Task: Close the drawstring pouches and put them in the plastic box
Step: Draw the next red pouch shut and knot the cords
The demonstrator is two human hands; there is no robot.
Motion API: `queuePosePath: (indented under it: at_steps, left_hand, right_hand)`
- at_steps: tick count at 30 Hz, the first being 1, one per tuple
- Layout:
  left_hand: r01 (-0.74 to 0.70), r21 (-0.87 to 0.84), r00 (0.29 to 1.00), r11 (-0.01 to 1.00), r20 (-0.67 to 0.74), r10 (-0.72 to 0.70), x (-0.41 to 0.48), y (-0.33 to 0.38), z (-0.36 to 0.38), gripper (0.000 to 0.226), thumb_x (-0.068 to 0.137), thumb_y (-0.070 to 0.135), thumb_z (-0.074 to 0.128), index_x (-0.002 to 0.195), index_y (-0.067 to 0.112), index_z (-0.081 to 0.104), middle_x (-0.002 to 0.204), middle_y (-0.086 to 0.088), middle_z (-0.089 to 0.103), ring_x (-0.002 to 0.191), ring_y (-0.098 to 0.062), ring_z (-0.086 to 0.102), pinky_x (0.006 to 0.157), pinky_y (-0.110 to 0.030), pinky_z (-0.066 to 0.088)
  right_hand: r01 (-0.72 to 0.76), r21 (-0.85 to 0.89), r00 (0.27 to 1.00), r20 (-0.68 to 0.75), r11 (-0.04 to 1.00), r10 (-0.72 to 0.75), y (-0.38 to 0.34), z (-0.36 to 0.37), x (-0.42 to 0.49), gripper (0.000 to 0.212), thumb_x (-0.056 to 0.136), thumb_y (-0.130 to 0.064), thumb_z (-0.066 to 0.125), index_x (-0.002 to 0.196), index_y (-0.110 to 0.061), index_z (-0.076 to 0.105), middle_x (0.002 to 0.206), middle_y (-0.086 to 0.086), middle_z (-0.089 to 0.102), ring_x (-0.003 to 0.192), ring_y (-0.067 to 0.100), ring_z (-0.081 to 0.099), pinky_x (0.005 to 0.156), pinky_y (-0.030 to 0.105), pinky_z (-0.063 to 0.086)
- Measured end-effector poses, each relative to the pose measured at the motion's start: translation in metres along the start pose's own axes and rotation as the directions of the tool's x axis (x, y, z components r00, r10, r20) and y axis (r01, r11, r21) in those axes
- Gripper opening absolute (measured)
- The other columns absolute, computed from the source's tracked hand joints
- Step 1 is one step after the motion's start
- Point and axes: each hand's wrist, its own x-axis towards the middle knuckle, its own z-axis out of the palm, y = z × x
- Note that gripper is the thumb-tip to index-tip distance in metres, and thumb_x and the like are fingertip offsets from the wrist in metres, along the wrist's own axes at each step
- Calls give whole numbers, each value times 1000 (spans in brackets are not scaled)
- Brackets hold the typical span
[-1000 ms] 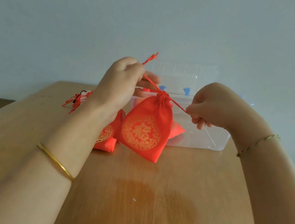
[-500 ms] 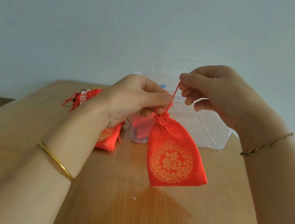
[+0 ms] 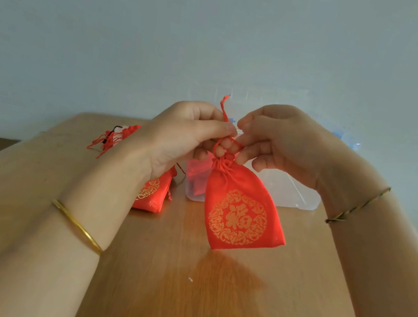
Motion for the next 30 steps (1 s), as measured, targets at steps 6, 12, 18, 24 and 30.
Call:
queuePosePath:
  at_steps: [6,12,18,24,30]
  left_hand:
    - [1,-34,997,999,-80,-4,3,-2,0,12,88,13,58,76,13,58,55,5,62,49,-5,56,50,-21,34]
    - [-29,-68,989,997,-144,19,2,-2,-1,18,88,8,59,71,13,57,54,3,63,48,-5,59,45,-17,40]
    - [-25,-119,985,993,-170,4,2,-1,-3,16,87,5,58,72,10,56,47,2,61,45,-5,56,42,-14,41]
    - [19,-230,988,973,-145,-53,4,5,-5,18,82,-5,58,89,10,53,74,-6,60,57,-9,60,49,-16,45]
    - [-56,-68,976,996,-212,41,1,4,-5,64,58,-2,72,113,20,49,105,-9,55,89,-20,60,74,-29,54]
  right_hand:
    - [195,-244,980,2,950,-201,2,4,3,18,75,-1,71,77,-10,55,61,3,56,49,9,50,46,17,41]
    - [325,-506,910,-64,799,-410,6,8,10,25,69,-8,76,69,-22,55,67,-2,54,59,7,48,59,24,41]
    - [426,-654,815,-22,626,-579,8,14,10,9,73,-12,68,80,-14,63,61,-14,44,56,-2,45,55,14,34]
    - [359,-513,887,-71,780,-455,6,12,9,6,78,-6,63,74,-10,65,56,-10,48,47,-1,43,48,10,32]
    - [5,207,996,82,978,-22,13,1,9,18,83,-6,60,66,-9,61,56,1,47,46,8,35,44,19,26]
